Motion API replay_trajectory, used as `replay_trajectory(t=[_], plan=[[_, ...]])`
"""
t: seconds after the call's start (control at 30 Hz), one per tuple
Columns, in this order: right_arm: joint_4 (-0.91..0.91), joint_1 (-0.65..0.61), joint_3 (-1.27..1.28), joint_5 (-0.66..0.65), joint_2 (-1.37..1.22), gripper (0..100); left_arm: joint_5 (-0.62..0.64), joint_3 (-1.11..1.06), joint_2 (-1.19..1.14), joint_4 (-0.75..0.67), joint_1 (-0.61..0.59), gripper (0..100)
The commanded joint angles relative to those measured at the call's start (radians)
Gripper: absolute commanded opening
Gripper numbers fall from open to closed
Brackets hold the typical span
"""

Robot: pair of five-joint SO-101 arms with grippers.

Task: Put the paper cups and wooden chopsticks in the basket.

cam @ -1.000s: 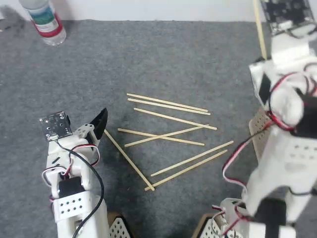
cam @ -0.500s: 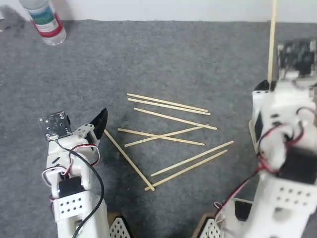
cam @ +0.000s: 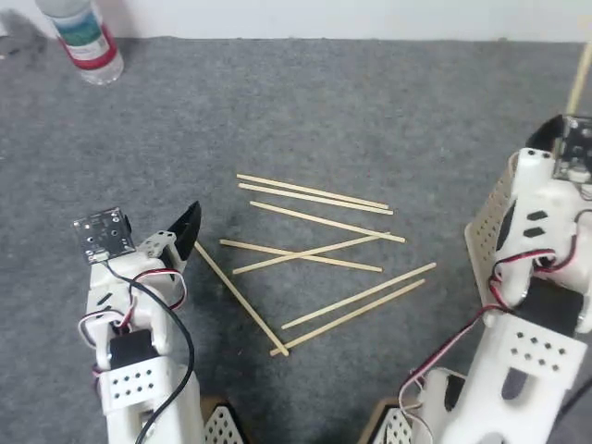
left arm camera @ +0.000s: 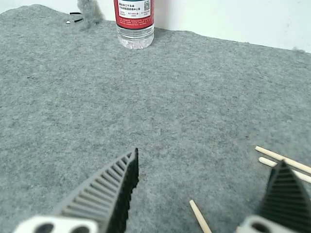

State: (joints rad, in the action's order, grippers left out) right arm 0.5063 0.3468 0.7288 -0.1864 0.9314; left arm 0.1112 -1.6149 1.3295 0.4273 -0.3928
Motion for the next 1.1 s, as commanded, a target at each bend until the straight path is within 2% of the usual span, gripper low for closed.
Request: replay_trajectory(t=[0.0, 0.13, 0.27, 0.7, 0.87, 1.07], plan=[[-0.166, 0.061, 0.112, 0.092, 0.039, 0.8, 0.005, 0.007, 0.012, -0.023, 0.012, 39], [-0.355, 0.079, 0.296, 0.115, 0.101, 0.8, -0.015, 0.007, 0.012, -0.023, 0.035, 39], [-0.447, 0.082, 0.391, 0.106, 0.165, 0.8, -0.025, 0.007, 0.012, -0.023, 0.038, 39], [-0.447, 0.079, 0.393, 0.046, 0.176, 1.4, -0.026, 0.005, 0.012, -0.023, 0.035, 39], [-0.447, 0.077, 0.394, 0.051, 0.179, 14.5, -0.026, 0.005, 0.012, -0.023, 0.035, 39], [-0.446, 0.077, 0.394, 0.049, 0.180, 10.5, -0.026, 0.005, 0.012, -0.023, 0.037, 39]])
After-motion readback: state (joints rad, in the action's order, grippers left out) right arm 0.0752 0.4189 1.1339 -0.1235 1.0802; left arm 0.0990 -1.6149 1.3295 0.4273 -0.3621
